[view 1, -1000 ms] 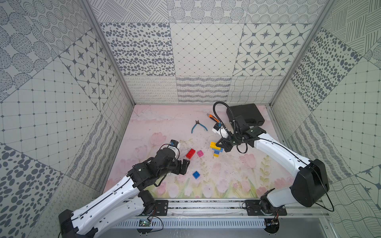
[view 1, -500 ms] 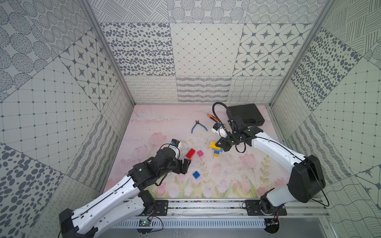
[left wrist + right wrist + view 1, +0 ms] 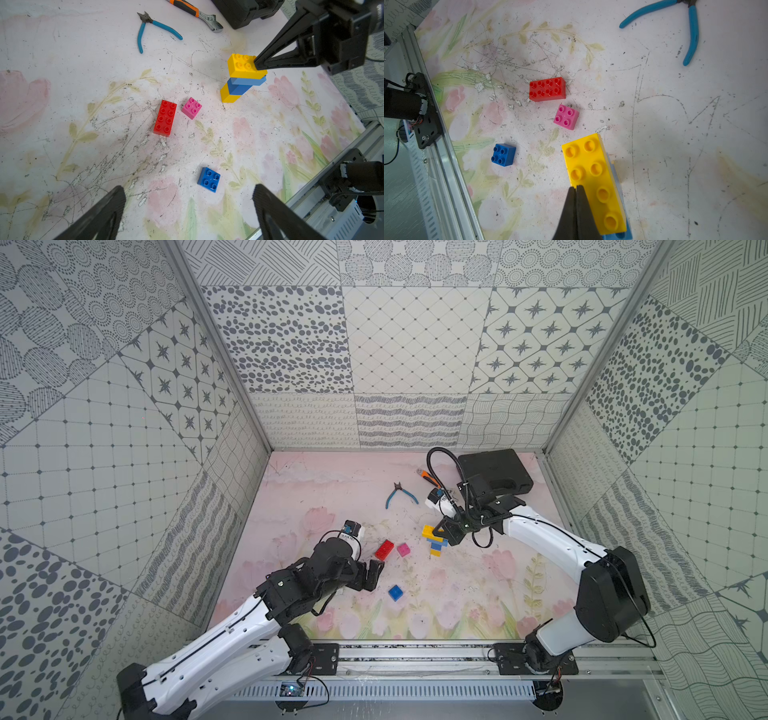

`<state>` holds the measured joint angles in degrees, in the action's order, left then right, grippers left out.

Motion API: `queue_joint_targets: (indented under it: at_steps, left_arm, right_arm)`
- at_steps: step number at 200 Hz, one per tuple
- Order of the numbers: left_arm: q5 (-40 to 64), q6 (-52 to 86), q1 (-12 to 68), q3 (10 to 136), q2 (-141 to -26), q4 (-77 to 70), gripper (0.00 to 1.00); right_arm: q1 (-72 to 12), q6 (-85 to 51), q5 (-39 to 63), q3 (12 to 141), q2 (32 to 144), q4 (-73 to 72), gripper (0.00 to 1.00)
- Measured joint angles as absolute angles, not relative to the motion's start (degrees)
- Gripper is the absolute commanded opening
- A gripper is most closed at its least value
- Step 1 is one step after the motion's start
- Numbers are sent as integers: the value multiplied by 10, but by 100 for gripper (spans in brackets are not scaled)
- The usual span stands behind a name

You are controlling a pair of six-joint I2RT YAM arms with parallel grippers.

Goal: Assemble a spoon with lego
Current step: Assemble the lego brick with the lego brick.

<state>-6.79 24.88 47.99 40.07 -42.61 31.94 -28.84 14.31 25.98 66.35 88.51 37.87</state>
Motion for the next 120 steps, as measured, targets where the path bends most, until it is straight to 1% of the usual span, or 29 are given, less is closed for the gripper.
queue_joint_targets:
  at_steps: [120]
  left_arm:
    - [-67, 249, 480, 412, -438, 319, 98]
  right_arm:
    - [-280, 136, 266, 669, 861, 383, 0]
